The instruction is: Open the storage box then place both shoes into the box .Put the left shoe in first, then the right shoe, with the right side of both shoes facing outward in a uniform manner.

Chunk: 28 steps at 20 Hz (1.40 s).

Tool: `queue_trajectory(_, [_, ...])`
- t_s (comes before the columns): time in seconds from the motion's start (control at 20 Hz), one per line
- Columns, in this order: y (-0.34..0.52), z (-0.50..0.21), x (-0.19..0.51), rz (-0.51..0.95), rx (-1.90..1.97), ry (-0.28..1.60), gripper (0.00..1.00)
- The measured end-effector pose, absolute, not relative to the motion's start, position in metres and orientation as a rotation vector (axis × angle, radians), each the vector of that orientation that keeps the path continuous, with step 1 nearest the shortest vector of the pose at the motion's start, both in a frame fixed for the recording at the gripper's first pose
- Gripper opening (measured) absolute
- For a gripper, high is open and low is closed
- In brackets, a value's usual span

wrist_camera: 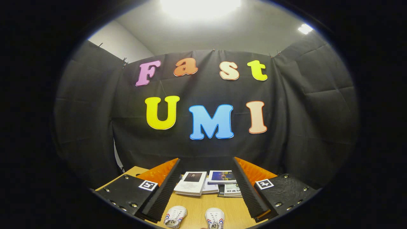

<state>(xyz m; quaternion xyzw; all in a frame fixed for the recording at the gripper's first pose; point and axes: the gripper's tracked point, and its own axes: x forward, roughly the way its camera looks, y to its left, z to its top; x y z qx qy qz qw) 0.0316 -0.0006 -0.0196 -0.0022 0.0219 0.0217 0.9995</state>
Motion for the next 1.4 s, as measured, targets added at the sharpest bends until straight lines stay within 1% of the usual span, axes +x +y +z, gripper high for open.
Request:
queue_trajectory(0.2, [0.008, -0.036, 0.045, 0.074, 0.016, 0.078, 0.96])
queue_trajectory(0.4, [0.035, -0.064, 0.057, 0.199, 0.073, 0.124, 0.96])
queue_trajectory(0.6, [0.062, -0.118, 0.066, 0.314, 0.151, 0.267, 0.96])
queue_trajectory(0.85, [0.11, -0.187, 0.066, 0.495, 0.267, 0.458, 0.97])
queue_trajectory(1.05, [0.141, -0.241, 0.06, 0.574, 0.352, 0.616, 0.98])
queue_trajectory(1.4, [0.195, -0.301, 0.057, 0.705, 0.577, 0.843, 0.97])
